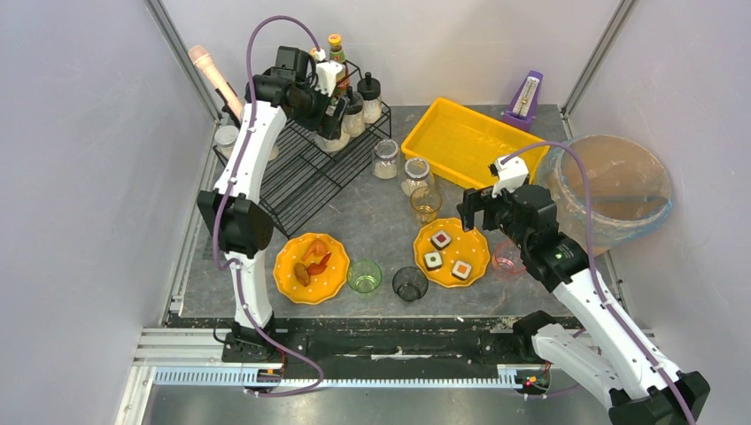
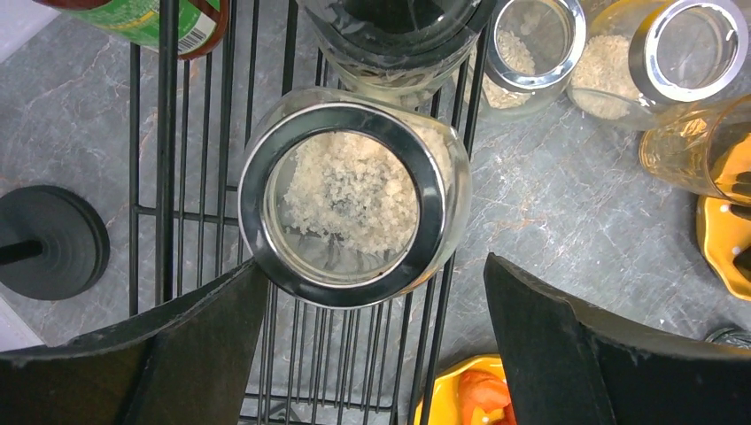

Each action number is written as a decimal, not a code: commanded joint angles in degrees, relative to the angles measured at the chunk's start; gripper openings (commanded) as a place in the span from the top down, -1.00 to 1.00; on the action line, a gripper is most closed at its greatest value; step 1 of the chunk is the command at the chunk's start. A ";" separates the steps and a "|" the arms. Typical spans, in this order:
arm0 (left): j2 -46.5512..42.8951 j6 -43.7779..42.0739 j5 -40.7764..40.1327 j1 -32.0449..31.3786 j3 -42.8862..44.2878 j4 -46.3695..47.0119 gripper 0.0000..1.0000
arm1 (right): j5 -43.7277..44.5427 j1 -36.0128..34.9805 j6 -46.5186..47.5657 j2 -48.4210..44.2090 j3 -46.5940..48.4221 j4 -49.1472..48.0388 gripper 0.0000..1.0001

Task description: Clear the kitchen counter

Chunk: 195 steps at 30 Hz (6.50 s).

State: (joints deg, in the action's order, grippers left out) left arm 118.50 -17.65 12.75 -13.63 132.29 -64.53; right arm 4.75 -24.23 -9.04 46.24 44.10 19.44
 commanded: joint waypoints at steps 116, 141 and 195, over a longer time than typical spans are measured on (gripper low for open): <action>-41.22 2.68 -7.34 -3.04 -35.46 16.14 0.49 | 9.24 -0.12 -4.66 -27.37 -19.46 -6.03 -0.96; -26.86 -0.36 4.71 5.43 -37.86 30.86 0.07 | 7.13 -0.04 -1.03 -19.69 -18.52 -10.65 -0.96; -15.64 15.85 -23.27 -23.79 -37.20 46.66 -0.80 | 10.54 -0.12 -3.24 -23.27 -17.28 -4.79 -0.96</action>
State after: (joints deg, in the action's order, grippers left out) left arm 99.35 -11.27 1.41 -35.99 92.60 -23.81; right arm 12.86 -24.23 -10.98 24.08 24.25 13.67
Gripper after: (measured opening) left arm 0.905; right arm 0.979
